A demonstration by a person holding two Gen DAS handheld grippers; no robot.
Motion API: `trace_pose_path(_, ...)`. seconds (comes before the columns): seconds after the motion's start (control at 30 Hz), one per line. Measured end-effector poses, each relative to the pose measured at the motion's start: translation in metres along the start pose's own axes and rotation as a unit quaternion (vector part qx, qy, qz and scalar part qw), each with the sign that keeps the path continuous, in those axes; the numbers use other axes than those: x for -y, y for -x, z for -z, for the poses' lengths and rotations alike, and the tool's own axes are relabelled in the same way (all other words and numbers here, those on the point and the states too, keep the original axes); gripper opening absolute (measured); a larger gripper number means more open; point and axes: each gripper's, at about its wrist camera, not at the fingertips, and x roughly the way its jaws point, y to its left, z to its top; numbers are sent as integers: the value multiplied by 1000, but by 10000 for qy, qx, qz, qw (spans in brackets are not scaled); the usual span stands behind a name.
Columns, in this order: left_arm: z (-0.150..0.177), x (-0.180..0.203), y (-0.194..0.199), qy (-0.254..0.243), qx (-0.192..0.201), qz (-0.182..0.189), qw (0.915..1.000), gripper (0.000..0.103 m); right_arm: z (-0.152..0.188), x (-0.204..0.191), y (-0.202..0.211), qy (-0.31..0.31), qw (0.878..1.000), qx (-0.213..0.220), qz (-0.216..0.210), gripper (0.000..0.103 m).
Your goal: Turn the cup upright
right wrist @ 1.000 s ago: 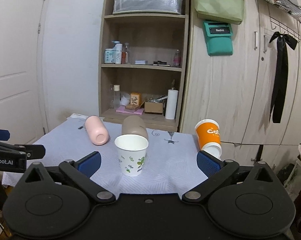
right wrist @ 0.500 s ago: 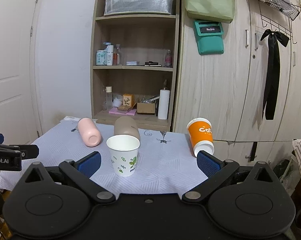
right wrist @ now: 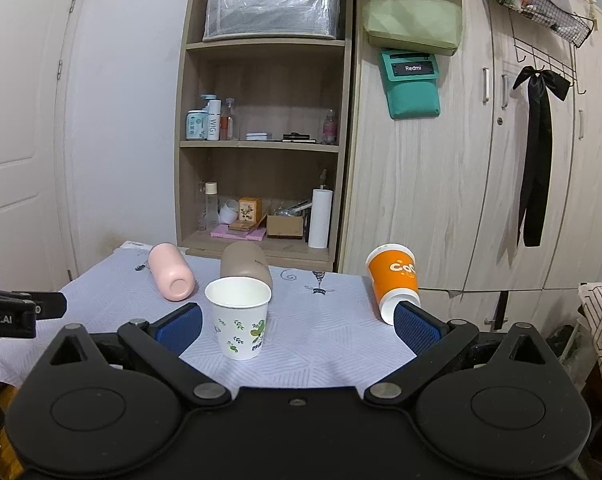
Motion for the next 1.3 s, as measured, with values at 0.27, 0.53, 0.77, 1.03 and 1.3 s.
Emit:
trace_pose_path(0.27,4,2,5,-17,76,-2,10000,103,5,1,1,-55,10000,15,-4,103)
trace_pose_path(0.53,12,2,5,-3,0,-64,10000,103,10,-1,6,-76,9998,-31,-153,103)
trace_pose_path(0.77,16,2,8,-43,47,-98,9999,103,11,-3,7,-41,9999,11,-135,103)
trace_pose_path(1.03,17,6,6,-104,45,-52,9999,103,12,-3,7,39,10000,0,-25,103)
trace_pose_path(1.3,18,11,6,-275,76,-40,9996,103,12,-3,6,76,10000,-30,-19,103)
